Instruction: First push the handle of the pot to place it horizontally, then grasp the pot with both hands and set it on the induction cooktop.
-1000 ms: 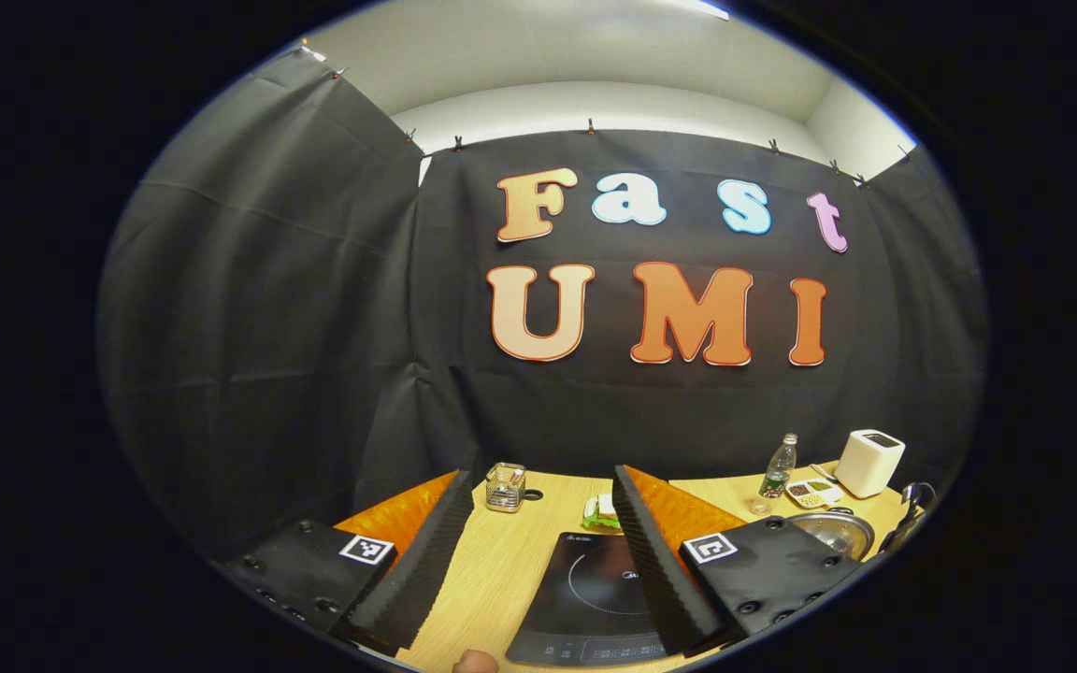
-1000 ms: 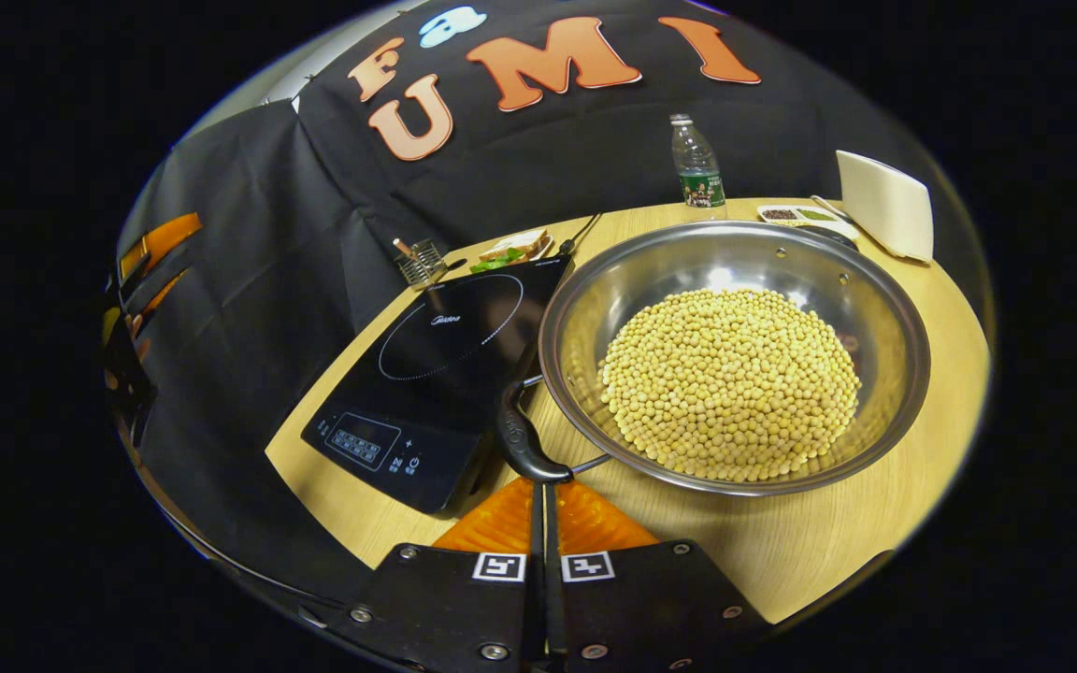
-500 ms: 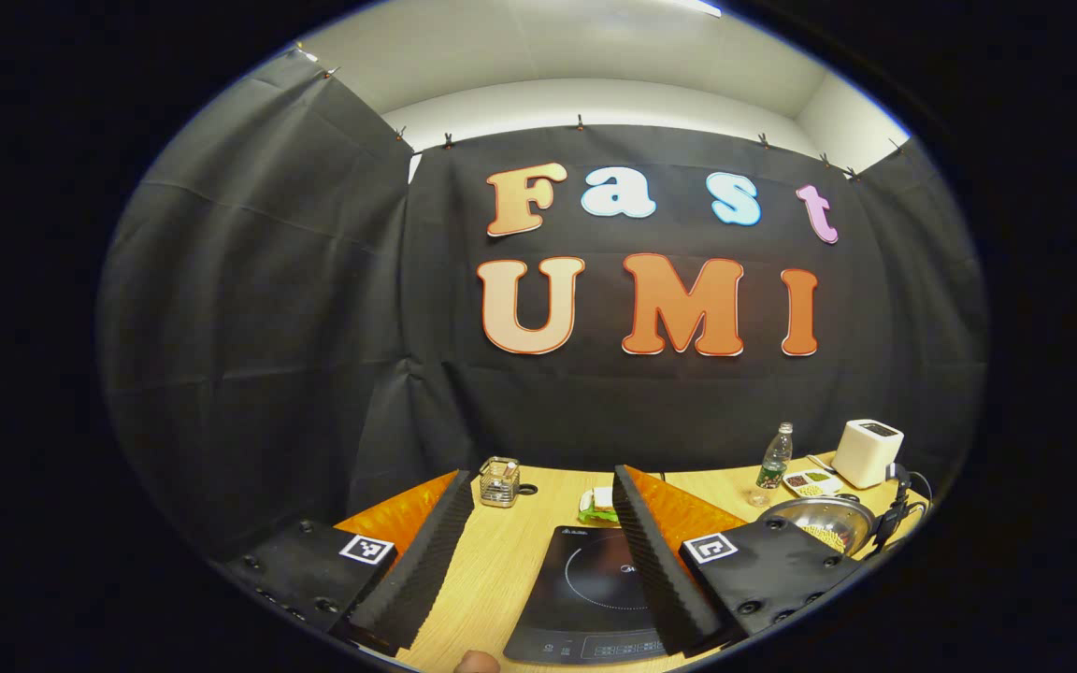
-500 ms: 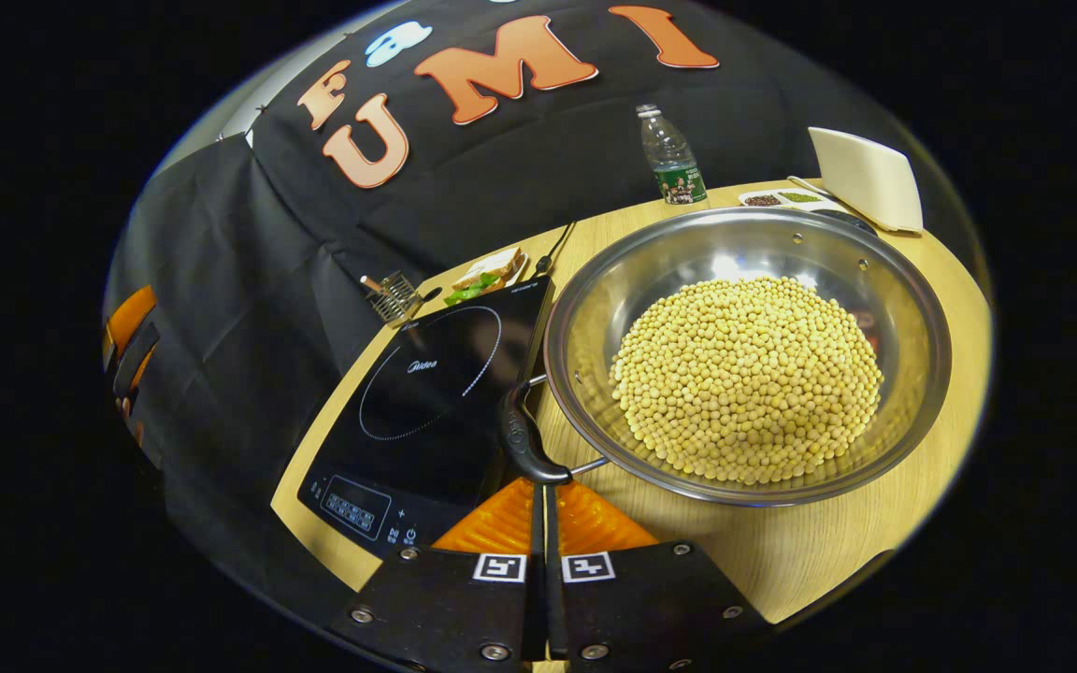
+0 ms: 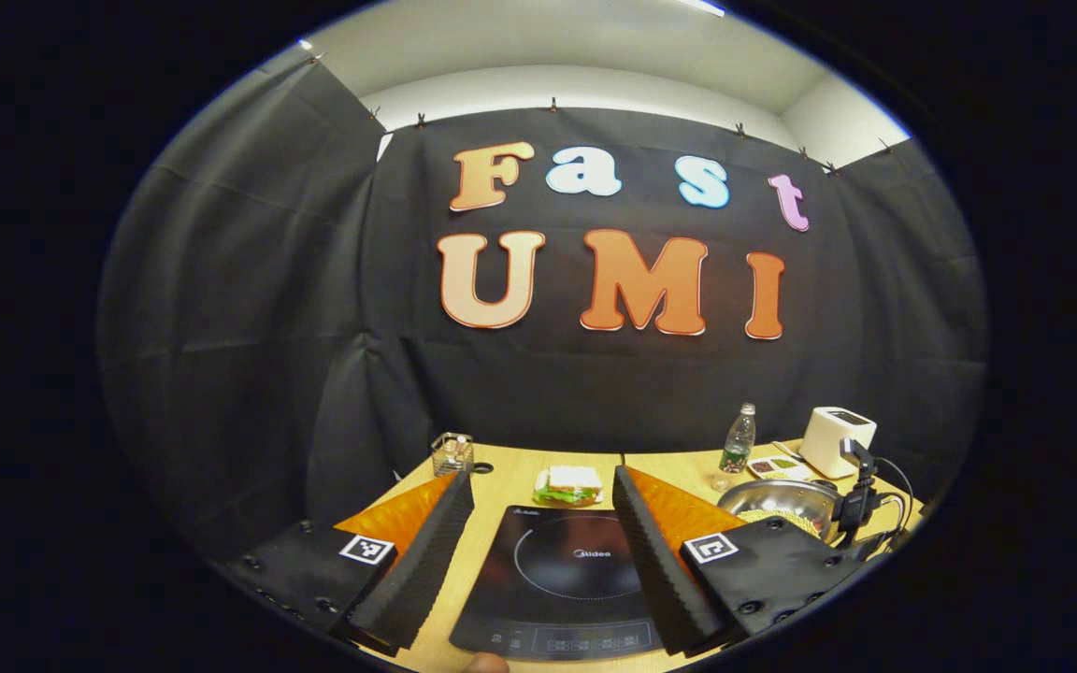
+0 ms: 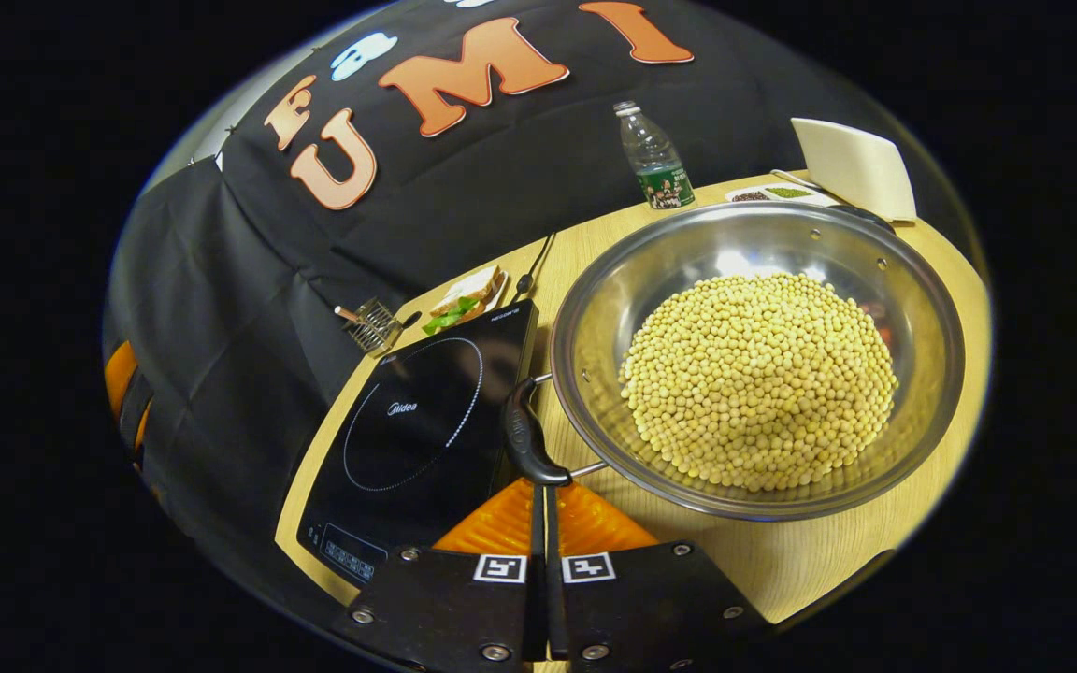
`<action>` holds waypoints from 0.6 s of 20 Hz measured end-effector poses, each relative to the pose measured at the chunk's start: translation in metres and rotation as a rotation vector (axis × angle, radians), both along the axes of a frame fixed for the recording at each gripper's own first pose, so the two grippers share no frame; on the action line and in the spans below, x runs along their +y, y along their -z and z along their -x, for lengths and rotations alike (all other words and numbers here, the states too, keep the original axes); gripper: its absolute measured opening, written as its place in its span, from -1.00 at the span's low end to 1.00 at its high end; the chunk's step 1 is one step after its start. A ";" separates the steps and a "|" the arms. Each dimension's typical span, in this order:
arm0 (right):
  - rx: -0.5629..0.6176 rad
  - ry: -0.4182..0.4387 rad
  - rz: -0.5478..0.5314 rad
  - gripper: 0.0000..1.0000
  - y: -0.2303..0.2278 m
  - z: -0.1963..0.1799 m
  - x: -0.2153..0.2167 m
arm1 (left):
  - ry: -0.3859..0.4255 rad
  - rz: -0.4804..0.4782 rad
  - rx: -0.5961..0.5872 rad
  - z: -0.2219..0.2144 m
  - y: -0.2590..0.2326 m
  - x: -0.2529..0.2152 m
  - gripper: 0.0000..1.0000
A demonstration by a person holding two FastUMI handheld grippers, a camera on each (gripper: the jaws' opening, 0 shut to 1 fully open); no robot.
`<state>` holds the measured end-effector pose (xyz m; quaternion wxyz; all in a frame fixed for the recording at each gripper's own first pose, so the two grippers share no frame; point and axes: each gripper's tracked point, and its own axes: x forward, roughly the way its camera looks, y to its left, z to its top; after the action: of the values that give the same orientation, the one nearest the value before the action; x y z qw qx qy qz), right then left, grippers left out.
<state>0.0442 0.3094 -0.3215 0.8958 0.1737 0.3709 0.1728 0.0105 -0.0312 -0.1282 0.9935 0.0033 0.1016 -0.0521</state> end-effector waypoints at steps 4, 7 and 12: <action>0.005 0.013 -0.005 -1.00 0.000 -0.011 0.005 | 0.042 0.023 0.064 0.002 0.026 -0.021 0.94; 0.003 0.021 -0.002 -1.00 0.001 -0.021 0.010 | 0.058 0.032 0.110 0.002 0.044 -0.033 0.94; 0.019 0.021 -0.017 -1.00 0.001 -0.041 0.015 | 0.103 0.087 0.190 0.004 0.066 -0.061 0.94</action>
<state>0.0855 0.3245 -0.3223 0.8925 0.1869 0.3759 0.1651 0.0070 -0.0923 -0.1942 0.9746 -0.0395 0.1925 -0.1076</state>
